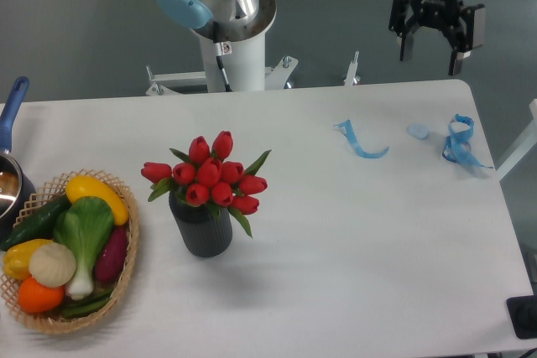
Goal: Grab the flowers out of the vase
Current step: 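Move the open gripper down toward the red tulips in the black vase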
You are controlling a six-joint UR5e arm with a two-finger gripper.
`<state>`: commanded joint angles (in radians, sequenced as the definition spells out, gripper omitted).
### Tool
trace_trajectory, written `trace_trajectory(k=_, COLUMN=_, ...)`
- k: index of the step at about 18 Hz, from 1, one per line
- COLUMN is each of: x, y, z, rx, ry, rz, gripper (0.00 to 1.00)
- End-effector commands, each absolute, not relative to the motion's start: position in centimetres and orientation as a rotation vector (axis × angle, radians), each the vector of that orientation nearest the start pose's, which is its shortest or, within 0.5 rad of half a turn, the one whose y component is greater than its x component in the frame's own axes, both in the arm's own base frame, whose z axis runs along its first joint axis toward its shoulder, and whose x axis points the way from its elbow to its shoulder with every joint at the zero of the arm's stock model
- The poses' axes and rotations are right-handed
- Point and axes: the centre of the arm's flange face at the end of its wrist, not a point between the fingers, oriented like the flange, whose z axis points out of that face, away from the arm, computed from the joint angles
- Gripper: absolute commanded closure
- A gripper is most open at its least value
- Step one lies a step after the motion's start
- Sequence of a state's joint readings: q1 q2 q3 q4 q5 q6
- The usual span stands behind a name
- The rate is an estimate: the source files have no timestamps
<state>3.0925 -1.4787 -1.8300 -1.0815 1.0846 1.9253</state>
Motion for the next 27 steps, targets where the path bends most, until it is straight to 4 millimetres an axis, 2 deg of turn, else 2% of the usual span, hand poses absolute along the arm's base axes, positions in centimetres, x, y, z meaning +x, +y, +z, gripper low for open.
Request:
trace_trajectory(k=5, x=-45.8, y=21.0, z=46.8, rx=-2.572, ry=0.653, rz=0.528, gripper=0.00)
trace_trajectory(k=7, x=-45.8, y=21.4, z=46.2, rx=-2.561, ry=0.655, rz=0.504, gripper=0.00)
trace_trajectory(k=9, x=-45.8, y=21.7, z=45.9, rx=-2.499, ry=0.637, rz=0.489, gripper=0.00)
trace_trajectory(k=11, x=-45.3, y=22.0, z=45.0, rx=-2.449, ry=0.536, rz=0.431, gripper=0.00)
trace_trajectory(k=15, x=-44.8, y=22.9, z=44.5, rx=-2.439, ry=0.296, rz=0.321, gripper=0.00)
trace_trajectory(k=17, x=-44.0, y=24.7, z=44.5, rx=-2.405, ry=0.265, rz=0.269, gripper=0.00)
trace_trajectory(k=22, x=-41.6, y=30.3, z=43.0, rx=-2.386, ry=0.219, rz=0.110, gripper=0.00)
trace_trajectory(k=24, x=-40.5, y=31.8, z=42.3, rx=-2.350, ry=0.218, rz=0.054, gripper=0.00)
trace_trajectory(k=27, x=-39.3, y=32.5, z=41.1, rx=-2.220, ry=0.229, rz=0.003, gripper=0.00)
